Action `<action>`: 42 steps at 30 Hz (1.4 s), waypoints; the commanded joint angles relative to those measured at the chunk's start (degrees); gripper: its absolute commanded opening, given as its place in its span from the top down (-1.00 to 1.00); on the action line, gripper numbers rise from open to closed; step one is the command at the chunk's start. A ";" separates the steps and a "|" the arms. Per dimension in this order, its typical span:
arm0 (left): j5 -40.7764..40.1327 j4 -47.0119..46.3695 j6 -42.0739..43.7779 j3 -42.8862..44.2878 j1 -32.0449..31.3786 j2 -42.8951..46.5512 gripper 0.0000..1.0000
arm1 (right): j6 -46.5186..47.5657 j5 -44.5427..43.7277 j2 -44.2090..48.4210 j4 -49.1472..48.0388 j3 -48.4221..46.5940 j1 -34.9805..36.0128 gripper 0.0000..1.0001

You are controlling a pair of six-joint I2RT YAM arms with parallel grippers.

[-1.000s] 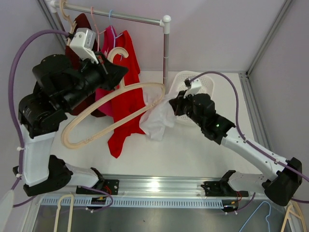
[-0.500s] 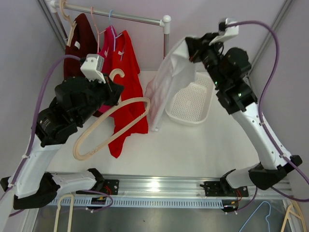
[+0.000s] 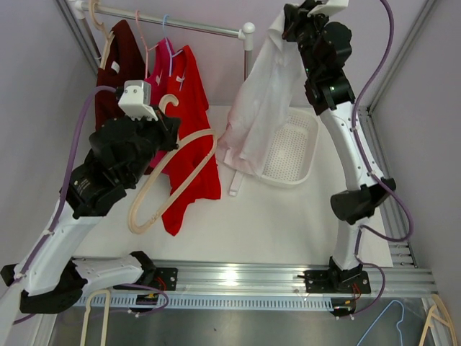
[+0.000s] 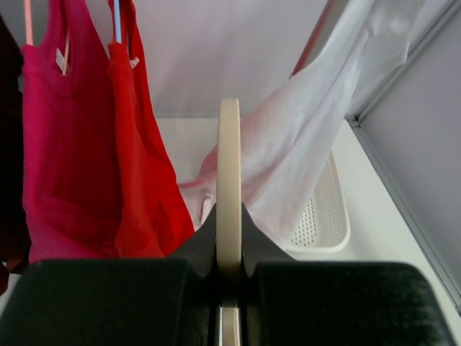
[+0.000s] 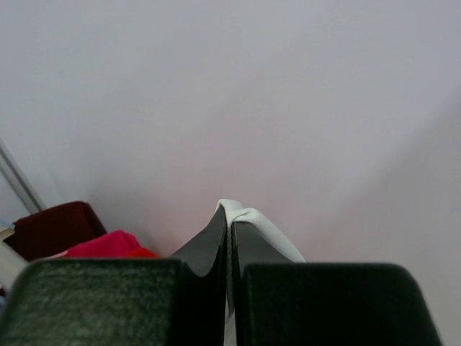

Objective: Remove the t-shirt from the hanger

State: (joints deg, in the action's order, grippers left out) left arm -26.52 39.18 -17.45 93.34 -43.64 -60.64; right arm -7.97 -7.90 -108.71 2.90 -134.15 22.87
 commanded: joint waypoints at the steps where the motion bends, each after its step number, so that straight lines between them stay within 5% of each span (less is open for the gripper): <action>1: -4.05 -5.68 0.93 -2.27 0.57 1.14 0.99 | -0.98 -0.72 -5.62 -3.08 -12.87 -1.95 1.00; 10: -6.52 -10.61 0.49 -5.80 1.01 2.63 0.99 | -6.09 -4.75 -4.06 -13.00 -9.56 -6.52 1.00; 16: -6.17 -11.84 -0.30 -7.47 1.10 2.63 0.99 | -7.15 -7.48 -5.11 -5.19 -7.72 -8.72 1.00; 26: -6.17 -11.93 -0.83 -8.17 1.10 3.07 0.98 | -10.93 4.47 3.57 2.03 30.31 -8.20 0.99; 28: -6.17 -11.93 -0.57 -8.09 1.10 3.16 0.99 | -10.93 1.25 7.01 2.89 37.36 -6.88 0.45; 29: -6.08 -11.58 -0.65 -7.83 1.10 3.07 0.99 | -10.76 -1.13 7.80 4.38 37.99 -5.40 0.03; 30: -6.08 -11.58 -0.65 -7.82 1.10 3.16 0.99 | -10.32 -3.85 8.33 6.05 37.73 -4.77 -0.63; 34: -6.17 -12.11 -0.48 -7.56 1.10 3.16 0.99 | -7.16 -9.24 11.57 16.14 32.30 -1.96 -0.99; 37: -6.61 -15.61 0.92 -7.82 1.71 2.46 0.99 | -5.57 -7.05 13.25 21.43 30.70 0.41 -0.99; 42: 4.35 -16.32 1.10 -3.26 8.38 -3.16 0.99 | -4.34 -1.86 16.42 24.62 37.45 3.66 -0.97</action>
State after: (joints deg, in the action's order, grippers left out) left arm -28.62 27.11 -17.41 87.15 -38.20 -60.90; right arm -14.15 -12.01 -93.89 23.31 -99.33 25.50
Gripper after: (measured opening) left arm 0.053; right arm 0.990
